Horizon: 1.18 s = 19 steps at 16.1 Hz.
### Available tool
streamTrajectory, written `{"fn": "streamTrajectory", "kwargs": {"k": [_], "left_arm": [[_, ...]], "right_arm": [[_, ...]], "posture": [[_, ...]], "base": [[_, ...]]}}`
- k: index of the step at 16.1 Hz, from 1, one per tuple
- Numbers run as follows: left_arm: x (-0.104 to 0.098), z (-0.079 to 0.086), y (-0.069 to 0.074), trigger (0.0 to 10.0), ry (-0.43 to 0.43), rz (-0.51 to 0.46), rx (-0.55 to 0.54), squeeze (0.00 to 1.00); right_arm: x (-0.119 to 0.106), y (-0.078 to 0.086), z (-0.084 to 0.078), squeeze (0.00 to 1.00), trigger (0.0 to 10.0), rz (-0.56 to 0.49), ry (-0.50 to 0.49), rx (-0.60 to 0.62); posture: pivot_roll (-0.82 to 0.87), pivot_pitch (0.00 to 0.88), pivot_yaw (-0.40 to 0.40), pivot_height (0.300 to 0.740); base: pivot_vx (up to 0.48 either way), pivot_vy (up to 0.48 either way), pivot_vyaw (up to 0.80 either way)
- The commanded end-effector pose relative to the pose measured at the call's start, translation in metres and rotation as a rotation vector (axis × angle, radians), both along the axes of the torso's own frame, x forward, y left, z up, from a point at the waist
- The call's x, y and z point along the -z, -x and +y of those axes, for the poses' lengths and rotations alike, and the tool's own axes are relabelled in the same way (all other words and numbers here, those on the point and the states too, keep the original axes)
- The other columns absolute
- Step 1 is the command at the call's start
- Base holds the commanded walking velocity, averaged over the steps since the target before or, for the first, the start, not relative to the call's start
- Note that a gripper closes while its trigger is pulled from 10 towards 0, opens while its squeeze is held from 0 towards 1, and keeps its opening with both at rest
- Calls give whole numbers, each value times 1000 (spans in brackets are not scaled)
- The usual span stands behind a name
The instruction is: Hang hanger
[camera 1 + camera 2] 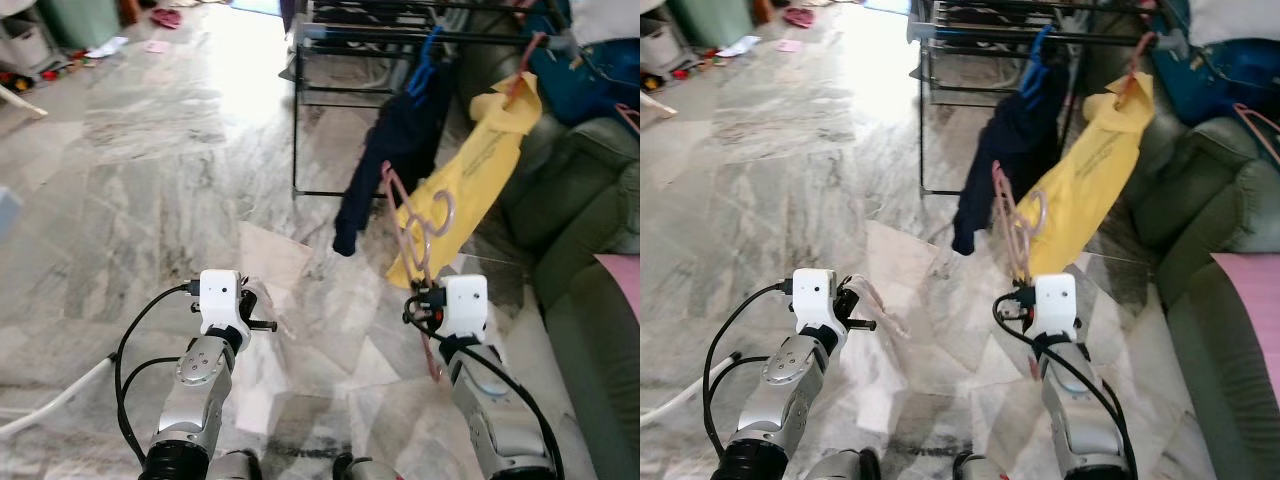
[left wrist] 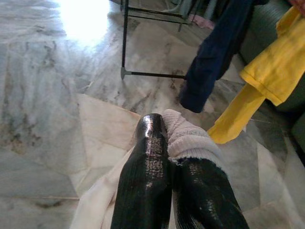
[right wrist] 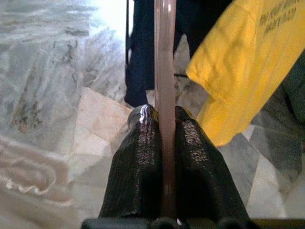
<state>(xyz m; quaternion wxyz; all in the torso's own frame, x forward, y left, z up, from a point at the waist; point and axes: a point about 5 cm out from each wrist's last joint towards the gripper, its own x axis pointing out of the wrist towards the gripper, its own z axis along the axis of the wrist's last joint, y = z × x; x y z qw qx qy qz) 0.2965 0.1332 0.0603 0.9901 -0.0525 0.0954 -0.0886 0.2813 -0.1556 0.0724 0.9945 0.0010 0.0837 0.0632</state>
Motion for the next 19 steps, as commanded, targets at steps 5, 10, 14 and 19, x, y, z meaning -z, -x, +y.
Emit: {"fn": "streamTrajectory", "kwargs": {"k": [5, 10, 14, 19], "left_arm": [[-2, -5, 0, 10000, 9, -8, 34, 0], [-2, -3, 0, 10000, 30, -8, 11, 0], [-2, -3, 0, 10000, 46, -5, 15, 0], [-5, -2, -2, 10000, 41, -21, 31, 0]], "right_arm": [[1, 3, -4, 0, 10000, 15, 7, 21], [2, 3, -3, 0, 10000, 17, 10, 12], [2, 2, -2, 0, 10000, 17, 9, 10], [1, 1, 0, 0, 10000, 13, 4, 16]], "posture": [[-50, 172, -42, 740], [-46, 170, -43, 740], [-45, 170, -44, 740], [-41, 169, -35, 740]], "base": [[0, -328, -800], [0, -118, -640], [0, 0, 0], [0, 104, 0]]}}
